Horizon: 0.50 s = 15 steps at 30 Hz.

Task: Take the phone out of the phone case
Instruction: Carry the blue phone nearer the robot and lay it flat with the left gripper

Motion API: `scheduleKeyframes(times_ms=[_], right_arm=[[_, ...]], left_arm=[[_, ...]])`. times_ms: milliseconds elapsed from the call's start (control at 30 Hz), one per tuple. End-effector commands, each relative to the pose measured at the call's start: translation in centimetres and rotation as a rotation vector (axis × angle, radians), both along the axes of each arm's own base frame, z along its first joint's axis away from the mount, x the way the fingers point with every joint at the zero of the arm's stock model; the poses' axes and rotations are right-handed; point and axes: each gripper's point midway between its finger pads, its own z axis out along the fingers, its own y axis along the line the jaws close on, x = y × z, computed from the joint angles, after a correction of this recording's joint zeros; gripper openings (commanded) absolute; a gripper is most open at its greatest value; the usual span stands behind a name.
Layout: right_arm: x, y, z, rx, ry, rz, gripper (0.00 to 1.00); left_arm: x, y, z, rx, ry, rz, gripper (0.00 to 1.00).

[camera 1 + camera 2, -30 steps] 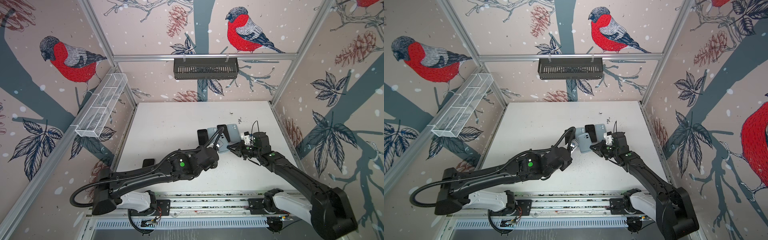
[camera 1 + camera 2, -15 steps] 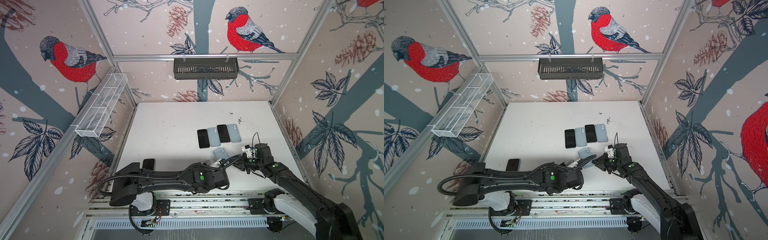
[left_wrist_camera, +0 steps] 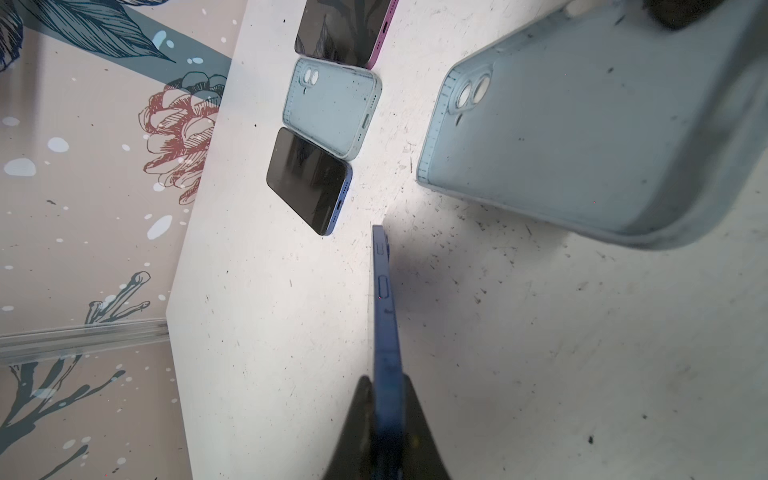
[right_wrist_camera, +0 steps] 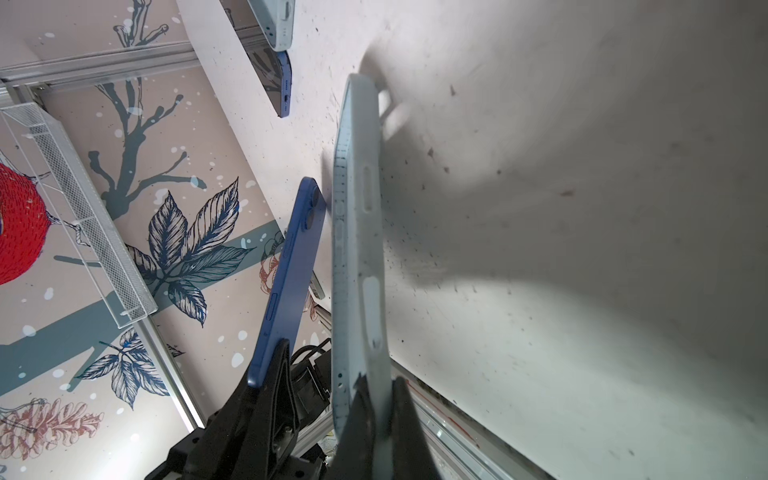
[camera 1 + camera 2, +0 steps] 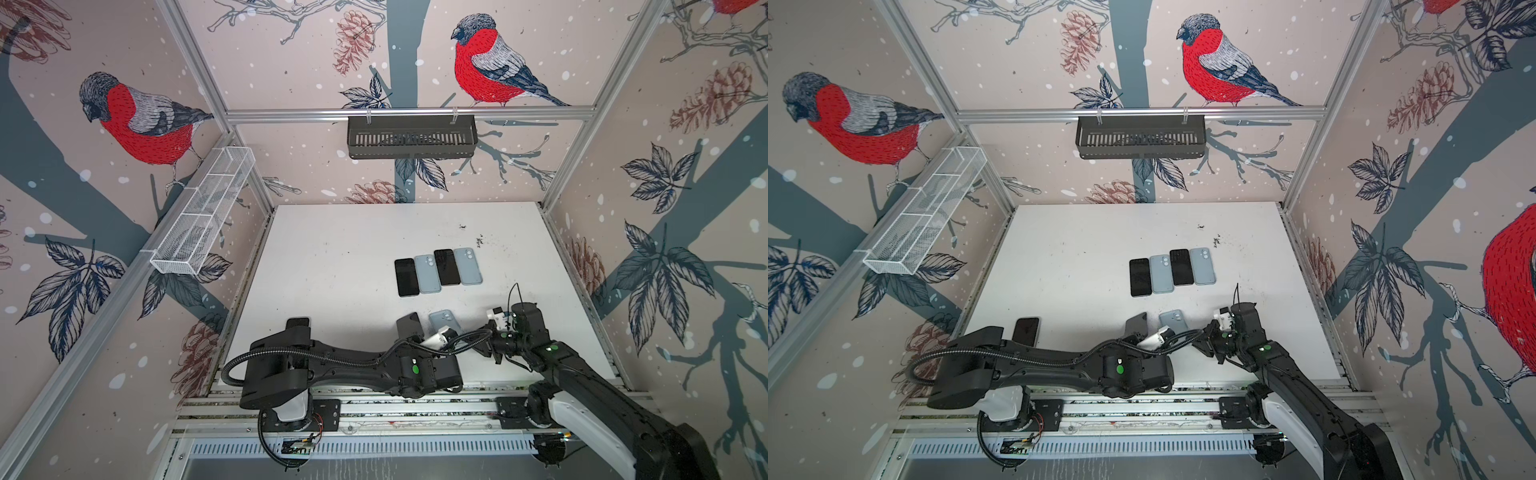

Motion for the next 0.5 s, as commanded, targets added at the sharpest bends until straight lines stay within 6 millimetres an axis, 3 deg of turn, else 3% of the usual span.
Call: scheduleKeyframes(times_ms=[0, 300, 400, 467], right_arm=[[0.7, 0.1, 0.2, 0.016, -0.016, -0.023, 0.00], [1.1, 0.0, -0.3, 0.008, 0.001, -0.051, 0.00], [1.5, -0.1, -0.3, 0.009, -0.003, -0.073, 0.00], [1.7, -0.2, -0.3, 0.005, -0.002, -0.089, 0.00]], left_arm=[[-0.9, -1.7, -0.9, -0.049, 0.041, -0.059, 0.10], [-1.1, -1.5, -2.1, -0.047, 0.024, -0.126, 0.11], [-0.7, -1.0, -2.5, -0.026, -0.010, -0.117, 0.16], [-0.5, -0.7, -2.9, -0.009, -0.023, -0.109, 0.26]])
